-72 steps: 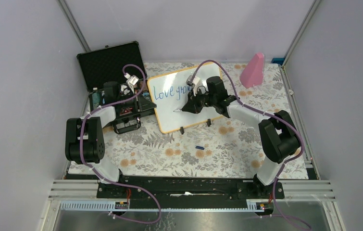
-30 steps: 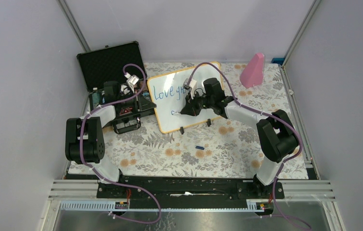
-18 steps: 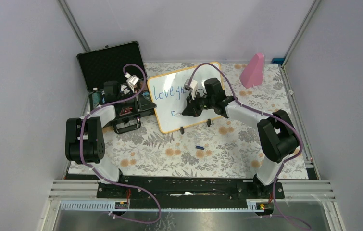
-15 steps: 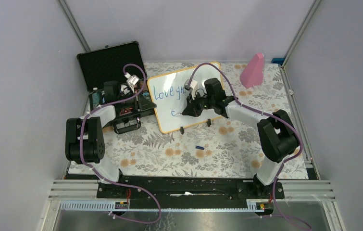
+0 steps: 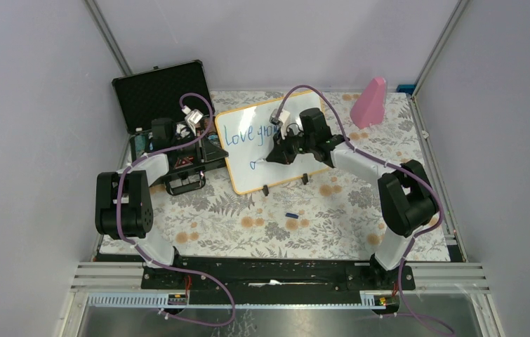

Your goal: Write a sentence on the whiteboard

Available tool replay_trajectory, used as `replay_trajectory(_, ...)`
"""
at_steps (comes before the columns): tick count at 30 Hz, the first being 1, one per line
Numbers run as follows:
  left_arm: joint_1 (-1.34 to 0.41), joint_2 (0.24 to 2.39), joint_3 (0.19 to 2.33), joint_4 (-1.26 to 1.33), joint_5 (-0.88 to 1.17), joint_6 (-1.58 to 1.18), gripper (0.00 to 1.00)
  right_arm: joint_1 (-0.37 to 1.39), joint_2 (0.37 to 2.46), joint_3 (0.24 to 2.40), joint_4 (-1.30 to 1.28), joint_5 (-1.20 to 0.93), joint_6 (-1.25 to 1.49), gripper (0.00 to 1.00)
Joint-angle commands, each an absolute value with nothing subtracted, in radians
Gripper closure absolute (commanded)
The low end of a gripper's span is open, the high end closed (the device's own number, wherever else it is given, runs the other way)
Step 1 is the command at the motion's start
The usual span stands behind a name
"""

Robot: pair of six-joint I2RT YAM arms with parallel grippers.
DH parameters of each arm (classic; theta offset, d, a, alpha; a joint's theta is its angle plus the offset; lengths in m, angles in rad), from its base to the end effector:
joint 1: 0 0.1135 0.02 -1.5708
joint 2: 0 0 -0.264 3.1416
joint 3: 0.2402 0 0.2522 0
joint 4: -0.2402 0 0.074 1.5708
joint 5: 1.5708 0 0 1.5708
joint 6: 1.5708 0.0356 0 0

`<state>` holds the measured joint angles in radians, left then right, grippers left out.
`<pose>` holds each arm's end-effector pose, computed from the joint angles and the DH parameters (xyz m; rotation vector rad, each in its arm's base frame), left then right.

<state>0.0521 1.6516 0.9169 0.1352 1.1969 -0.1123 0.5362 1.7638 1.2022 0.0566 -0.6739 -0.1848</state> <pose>0.3364 -0.0156 0.2079 0.5184 1.9233 -1.3072 0.3317 0.2230 0.2437 -1.1115 1.7562 0.9119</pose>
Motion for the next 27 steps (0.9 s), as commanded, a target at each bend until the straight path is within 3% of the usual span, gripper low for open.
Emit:
replay_trajectory(1, 0.047, 1.633, 0.946, 0.16, 1.192, -0.064, 1.0, 0.512, 1.755, 1.269, 0.08, -0.627, -0.193, 1.0)
replay_trajectory(27, 0.047, 1.632, 0.949, 0.161, 1.193, -0.067, 1.0, 0.499, 1.78, 1.294, 0.048, -0.663, -0.192, 1.0)
